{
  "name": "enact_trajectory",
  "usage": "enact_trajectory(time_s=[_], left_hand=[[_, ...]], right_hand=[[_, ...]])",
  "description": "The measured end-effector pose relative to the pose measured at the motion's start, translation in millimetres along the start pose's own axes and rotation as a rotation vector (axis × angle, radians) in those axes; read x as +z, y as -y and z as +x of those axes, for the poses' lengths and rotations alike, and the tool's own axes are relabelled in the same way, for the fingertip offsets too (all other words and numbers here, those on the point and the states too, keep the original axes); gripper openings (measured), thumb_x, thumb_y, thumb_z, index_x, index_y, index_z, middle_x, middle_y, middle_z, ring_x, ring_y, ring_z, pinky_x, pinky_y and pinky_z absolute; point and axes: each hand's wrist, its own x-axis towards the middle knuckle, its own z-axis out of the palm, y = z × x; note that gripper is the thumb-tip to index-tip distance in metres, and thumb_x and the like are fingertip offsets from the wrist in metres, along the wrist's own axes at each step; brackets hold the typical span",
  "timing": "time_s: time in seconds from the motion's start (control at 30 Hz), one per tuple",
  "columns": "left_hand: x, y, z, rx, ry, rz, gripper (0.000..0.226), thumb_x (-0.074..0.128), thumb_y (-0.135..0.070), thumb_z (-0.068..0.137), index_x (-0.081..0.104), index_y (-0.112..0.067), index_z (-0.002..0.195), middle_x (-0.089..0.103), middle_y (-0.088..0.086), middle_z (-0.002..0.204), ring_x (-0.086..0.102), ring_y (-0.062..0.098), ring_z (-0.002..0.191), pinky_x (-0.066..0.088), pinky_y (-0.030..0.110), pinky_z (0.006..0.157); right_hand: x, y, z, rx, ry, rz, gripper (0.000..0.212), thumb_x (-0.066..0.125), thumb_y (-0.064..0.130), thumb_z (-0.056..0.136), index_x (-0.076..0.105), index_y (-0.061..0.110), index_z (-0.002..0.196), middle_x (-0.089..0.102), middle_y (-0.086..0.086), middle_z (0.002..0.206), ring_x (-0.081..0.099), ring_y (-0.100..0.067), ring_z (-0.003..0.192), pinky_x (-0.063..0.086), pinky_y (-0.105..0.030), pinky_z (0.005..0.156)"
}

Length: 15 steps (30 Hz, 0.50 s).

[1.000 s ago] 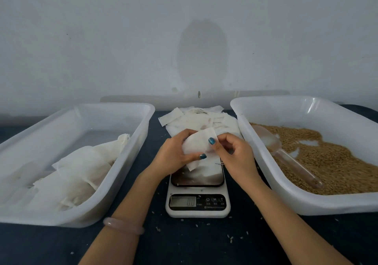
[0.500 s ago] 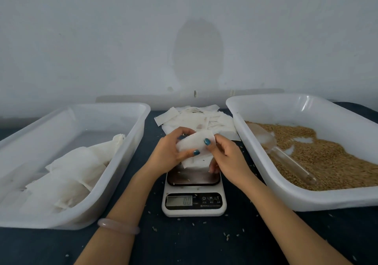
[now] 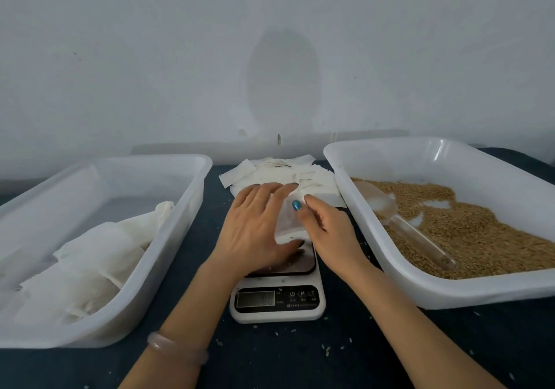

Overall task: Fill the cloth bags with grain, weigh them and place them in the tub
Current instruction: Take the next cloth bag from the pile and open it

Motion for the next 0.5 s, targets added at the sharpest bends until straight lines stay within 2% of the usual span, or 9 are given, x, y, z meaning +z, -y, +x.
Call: enact_trajectory(time_s=[0.17,0.27,0.33,0.4,0.5], left_hand=[[-7,-3,4,-0.087,-0.057,-0.008,0.059,0.073,-0.039,0.071,0.058,-0.012,0.121,0.062,0.0,0.108,0.061,0.018,0.094,0.042,0.029,0.088],[-8,-5,4,-0.111,0.008,-0.038,0.051,0.075,-0.032,0.071,0.059,-0.01,0.113,0.063,0.0,0.099,0.062,0.021,0.082,0.046,0.031,0.075],[-8,-5,3,-0.11,0.021,-0.054,0.042,0.077,-0.028,0.073,0.059,-0.009,0.106,0.063,-0.001,0.089,0.061,0.021,0.074,0.045,0.031,0.068],[-6,-4,2,-0.112,0.026,-0.065,0.036,0.078,-0.025,0.075,0.057,-0.01,0.098,0.06,-0.003,0.078,0.057,0.02,0.064,0.041,0.028,0.059],[-6,-1,1,-0.222,0.06,-0.11,0.034,0.076,-0.025,0.078,0.051,-0.011,0.096,0.054,-0.006,0.074,0.049,0.019,0.058,0.037,0.027,0.049]], right_hand=[[0,7,0,0.002,0.042,0.028,0.021,0.033,0.062,0.094,0.044,0.046,0.086,0.051,0.009,0.062,0.048,-0.004,0.057,0.041,-0.03,0.056],[-3,12,-1,-0.038,0.07,-0.038,0.019,0.036,0.057,0.099,0.048,0.043,0.094,0.054,0.021,0.066,0.052,-0.001,0.062,0.035,-0.016,0.058],[-4,17,-3,-0.065,0.082,-0.112,0.03,0.037,0.055,0.099,0.053,0.03,0.094,0.052,0.023,0.073,0.052,0.001,0.069,0.035,-0.013,0.062],[-6,24,-4,-0.082,0.052,-0.203,0.04,0.036,0.056,0.098,0.058,0.024,0.091,0.05,0.021,0.081,0.047,0.0,0.075,0.034,-0.016,0.065],[-15,44,-1,-0.118,-0.095,-0.351,0.028,0.041,0.046,0.101,0.063,0.029,0.097,0.058,0.02,0.086,0.048,0.002,0.082,0.04,-0.019,0.063]])
